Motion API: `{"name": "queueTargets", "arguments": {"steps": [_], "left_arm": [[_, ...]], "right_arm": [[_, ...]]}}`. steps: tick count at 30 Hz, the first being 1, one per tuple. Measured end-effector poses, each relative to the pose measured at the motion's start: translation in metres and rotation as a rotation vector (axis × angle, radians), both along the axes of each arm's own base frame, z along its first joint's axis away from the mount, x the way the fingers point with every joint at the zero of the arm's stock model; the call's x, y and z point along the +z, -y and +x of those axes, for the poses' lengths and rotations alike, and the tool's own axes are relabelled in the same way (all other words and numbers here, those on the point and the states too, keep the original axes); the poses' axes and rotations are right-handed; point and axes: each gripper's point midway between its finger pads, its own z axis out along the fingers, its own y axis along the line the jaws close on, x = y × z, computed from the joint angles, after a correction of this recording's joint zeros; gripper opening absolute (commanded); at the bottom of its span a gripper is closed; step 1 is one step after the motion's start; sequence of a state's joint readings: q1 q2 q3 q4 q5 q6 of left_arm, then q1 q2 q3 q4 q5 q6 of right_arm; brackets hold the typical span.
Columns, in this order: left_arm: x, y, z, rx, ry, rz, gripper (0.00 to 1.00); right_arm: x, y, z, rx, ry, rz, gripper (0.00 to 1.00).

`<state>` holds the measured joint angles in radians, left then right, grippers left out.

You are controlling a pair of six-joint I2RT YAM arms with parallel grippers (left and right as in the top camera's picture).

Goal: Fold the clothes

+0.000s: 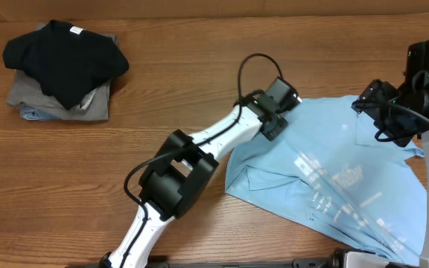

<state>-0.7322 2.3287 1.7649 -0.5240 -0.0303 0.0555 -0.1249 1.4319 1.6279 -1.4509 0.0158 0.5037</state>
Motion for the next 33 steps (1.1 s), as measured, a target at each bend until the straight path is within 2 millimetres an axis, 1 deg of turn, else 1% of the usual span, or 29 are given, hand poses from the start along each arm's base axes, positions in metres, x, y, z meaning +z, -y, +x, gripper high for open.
{"name": "queueTargets", "arguments": {"steps": [2,5,7,9,11,12,14,16,17,19,22,24,28,29,30,33], "left_arm": [[0.001,-0.027,0.019,0.093,-0.004,0.020,0.04],[0.001,-0.080,0.048,0.242,-0.035,0.042,0.04],[0.002,-0.125,0.070,0.348,-0.050,0.057,0.04],[0.003,-0.174,0.088,0.458,-0.072,0.068,0.04],[0.006,-0.220,0.101,0.551,-0.093,0.073,0.04],[0.009,-0.240,0.107,0.589,-0.098,0.069,0.04],[0.017,-0.277,0.117,0.656,-0.119,0.042,0.09],[0.028,-0.299,0.121,0.692,-0.143,0.006,0.15],[0.035,-0.307,0.124,0.704,-0.150,-0.016,0.16],[0.053,-0.310,0.128,0.706,-0.158,-0.060,0.15],[0.083,-0.302,0.130,0.681,-0.165,-0.109,0.12],[0.106,-0.295,0.129,0.643,-0.160,-0.125,0.13],[0.154,-0.285,0.124,0.586,-0.131,-0.143,0.13],[0.175,-0.284,0.119,0.569,-0.115,-0.148,0.14],[0.179,-0.284,0.119,0.567,-0.109,-0.151,0.15],[0.221,-0.284,0.107,0.551,-0.067,-0.168,0.18]], "right_arm": [[-0.002,0.004,-0.002,-0.011,-0.010,-0.009,0.78],[-0.011,0.013,-0.006,-0.043,-0.035,-0.012,0.78],[-0.021,0.022,-0.009,-0.073,-0.060,-0.011,0.78],[-0.032,0.029,-0.014,-0.098,-0.093,-0.009,0.78],[-0.045,0.034,-0.016,-0.112,-0.122,-0.008,0.78],[-0.051,0.034,-0.018,-0.112,-0.135,-0.007,0.78],[-0.062,0.034,-0.018,-0.111,-0.152,-0.005,0.78],[-0.076,0.031,-0.019,-0.106,-0.166,0.009,0.78],[-0.080,0.030,-0.020,-0.104,-0.173,0.014,0.78],[-0.094,0.029,-0.021,-0.103,-0.189,0.024,0.78],[-0.117,0.029,-0.021,-0.120,-0.211,0.043,0.77],[-0.134,0.033,-0.022,-0.148,-0.228,0.057,0.77],[-0.163,0.051,-0.031,-0.246,-0.256,0.082,0.77],[-0.171,0.060,-0.036,-0.294,-0.267,0.090,0.75],[-0.174,0.064,-0.038,-0.312,-0.273,0.093,0.74],[-0.189,0.086,-0.050,-0.418,-0.293,0.116,0.71]]}}
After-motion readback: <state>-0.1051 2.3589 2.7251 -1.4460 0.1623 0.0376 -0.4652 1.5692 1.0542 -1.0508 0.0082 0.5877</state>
